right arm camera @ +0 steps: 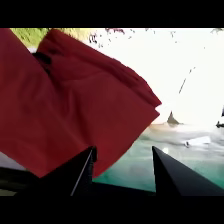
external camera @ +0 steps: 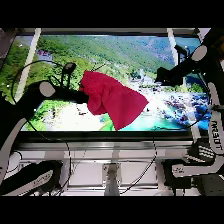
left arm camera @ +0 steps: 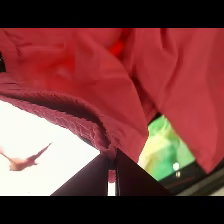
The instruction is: Fold the clothes and pants, and hang the long-sleeved shirts on hangers.
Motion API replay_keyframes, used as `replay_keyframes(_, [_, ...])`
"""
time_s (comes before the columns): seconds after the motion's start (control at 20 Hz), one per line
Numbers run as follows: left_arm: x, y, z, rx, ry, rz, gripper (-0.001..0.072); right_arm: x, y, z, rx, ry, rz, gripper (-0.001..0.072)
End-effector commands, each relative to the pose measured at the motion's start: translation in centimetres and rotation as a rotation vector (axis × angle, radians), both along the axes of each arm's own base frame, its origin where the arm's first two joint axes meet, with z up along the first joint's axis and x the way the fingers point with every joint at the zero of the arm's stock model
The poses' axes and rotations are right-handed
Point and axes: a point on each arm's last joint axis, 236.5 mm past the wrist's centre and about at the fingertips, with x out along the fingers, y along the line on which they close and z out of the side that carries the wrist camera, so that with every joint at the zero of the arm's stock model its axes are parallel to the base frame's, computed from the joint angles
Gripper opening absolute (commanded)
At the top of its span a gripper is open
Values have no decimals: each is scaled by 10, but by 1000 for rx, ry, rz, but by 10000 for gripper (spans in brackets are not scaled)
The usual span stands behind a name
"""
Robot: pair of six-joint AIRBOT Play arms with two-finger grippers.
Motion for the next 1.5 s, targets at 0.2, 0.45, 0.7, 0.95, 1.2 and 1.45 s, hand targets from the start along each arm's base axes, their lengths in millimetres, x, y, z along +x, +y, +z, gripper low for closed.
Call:
replay_keyframes(0.2, [-33,-2,-34,58,92,-54,17,-73,20,-92,135,261,22,388])
replay_keyframes(0.45, [-33,-2,-34,58,92,-54,17,-38,13,-120,273,183,-247,388])
replay_keyframes(0.7, [-33,-2,-34,58,92,-54,17,-21,14,-152,284,189,-335,388])
replay_keyframes(0.95, [-33,-2,-34,58,92,-54,17,-21,25,-147,317,197,-317,6])
replay_keyframes(1.2, [-23,35,-46,246,34,-93,17,-26,35,-48,360,18,-186,4])
replay_keyframes(1.45, [-12,75,-65,428,34,-55,17,-10,34,53,363,-268,-176,3])
